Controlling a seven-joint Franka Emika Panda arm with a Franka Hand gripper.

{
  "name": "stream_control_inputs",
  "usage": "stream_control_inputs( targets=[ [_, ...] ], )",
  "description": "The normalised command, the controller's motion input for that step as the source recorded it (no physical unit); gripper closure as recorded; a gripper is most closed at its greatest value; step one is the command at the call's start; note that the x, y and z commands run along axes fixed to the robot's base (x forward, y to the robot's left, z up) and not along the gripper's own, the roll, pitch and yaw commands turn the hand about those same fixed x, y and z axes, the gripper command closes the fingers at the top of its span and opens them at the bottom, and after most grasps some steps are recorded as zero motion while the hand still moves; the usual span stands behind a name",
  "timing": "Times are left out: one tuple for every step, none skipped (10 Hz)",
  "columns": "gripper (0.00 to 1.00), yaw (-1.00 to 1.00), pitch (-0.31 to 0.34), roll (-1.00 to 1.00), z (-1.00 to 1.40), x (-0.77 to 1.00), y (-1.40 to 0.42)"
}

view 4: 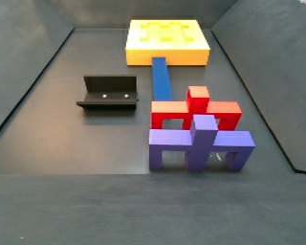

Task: Pick up the green object. Move up. Move to above the board. Insert the green object.
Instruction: Insert the green object.

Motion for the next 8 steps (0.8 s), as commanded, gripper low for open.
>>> stream_control_inputs(
  targets=[
    [1.00, 0.05, -0.027, 0.11, -1.00, 0.21, -0.21],
    [1.00, 0.02, -0.044, 0.00, -0.95, 0.23, -0.03],
    [1.00, 0.05, -0.084, 0.00, -0.93, 0.07, -0.01],
    [1.00, 0.07, -0.150, 0.02, -0.96, 0.00, 0.00],
    [1.00, 0.05, -0.193, 0.00, -0.91, -0.32, 0.00],
    [1.00, 0.10, 0.000, 0.01, -0.52, -0.10, 0.00],
    [1.00, 0.11, -0.244, 0.00, -0.79, -0.28, 0.00],
    [1.00, 0.15, -0.300, 0.14, -0.67, -0.44, 0.00]
  ],
)
